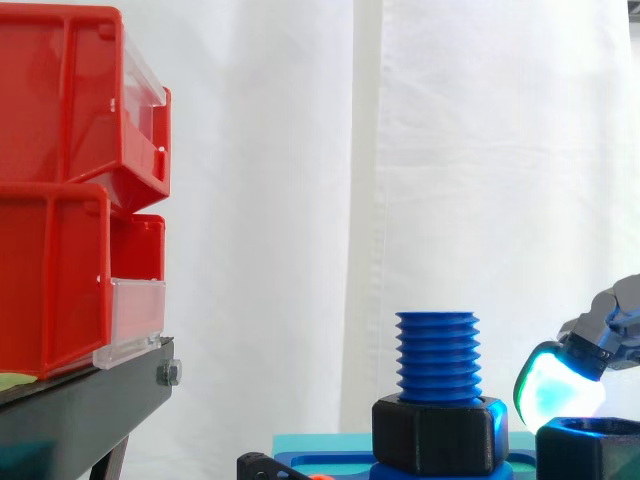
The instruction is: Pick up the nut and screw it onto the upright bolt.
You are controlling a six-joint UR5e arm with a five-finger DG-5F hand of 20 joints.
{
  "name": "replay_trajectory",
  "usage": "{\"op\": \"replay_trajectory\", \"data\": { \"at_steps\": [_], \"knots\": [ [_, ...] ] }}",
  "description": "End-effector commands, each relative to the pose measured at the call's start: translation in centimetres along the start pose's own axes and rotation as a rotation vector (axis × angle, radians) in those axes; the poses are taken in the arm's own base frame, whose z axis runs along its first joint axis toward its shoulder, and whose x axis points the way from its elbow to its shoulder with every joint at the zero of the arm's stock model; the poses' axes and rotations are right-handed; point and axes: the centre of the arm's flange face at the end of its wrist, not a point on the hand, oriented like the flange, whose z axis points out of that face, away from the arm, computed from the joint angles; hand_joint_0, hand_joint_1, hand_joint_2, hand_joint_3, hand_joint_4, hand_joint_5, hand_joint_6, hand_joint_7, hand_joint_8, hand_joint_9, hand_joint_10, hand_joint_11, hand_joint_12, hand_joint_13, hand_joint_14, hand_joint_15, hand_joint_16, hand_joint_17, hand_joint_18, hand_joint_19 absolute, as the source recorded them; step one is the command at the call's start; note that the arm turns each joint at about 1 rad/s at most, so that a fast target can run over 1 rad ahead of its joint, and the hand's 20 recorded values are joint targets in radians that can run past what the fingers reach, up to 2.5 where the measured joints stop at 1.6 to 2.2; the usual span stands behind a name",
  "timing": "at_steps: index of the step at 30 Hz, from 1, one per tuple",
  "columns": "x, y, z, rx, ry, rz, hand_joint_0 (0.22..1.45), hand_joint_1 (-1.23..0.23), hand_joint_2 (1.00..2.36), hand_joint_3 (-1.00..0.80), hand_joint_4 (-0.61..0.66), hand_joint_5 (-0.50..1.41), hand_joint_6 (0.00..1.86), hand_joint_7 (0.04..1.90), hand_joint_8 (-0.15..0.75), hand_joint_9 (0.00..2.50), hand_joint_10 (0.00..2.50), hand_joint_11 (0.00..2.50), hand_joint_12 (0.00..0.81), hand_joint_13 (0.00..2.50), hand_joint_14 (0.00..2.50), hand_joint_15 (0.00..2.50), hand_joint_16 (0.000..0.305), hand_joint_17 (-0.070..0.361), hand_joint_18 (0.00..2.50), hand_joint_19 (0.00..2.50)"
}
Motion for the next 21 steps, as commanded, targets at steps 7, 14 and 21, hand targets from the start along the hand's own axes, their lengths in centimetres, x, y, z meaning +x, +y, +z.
{"op": "replay_trajectory", "data": {
  "at_steps": [7,14,21],
  "knots": [
    [0.0,-0.36,0.34,-0.006,0.003,-0.012,0.55,-0.74,1.0,-0.5,0.25,-0.25,0.5,0.9,0.258,0.34,0.0,0.0,0.348,0.25,0.0,0.0,0.045,0.102,0.0,0.0],
    [-0.21,-0.3,0.6,-0.017,0.0,-0.008,0.55,-0.71,1.0,-0.5,0.28,-0.23,0.5,1.03,0.265,0.4,0.0,0.0,0.345,0.3,0.0,0.0,0.043,0.096,0.06,0.0],
    [-0.3,-0.14,0.65,-0.022,-0.001,0.001,0.55,-0.69,1.0,-0.5,0.29,-0.22,0.5,1.06,0.269,0.42,0.0,0.0,0.344,0.31,0.0,0.0,0.043,0.096,0.06,0.0]
  ]
}}
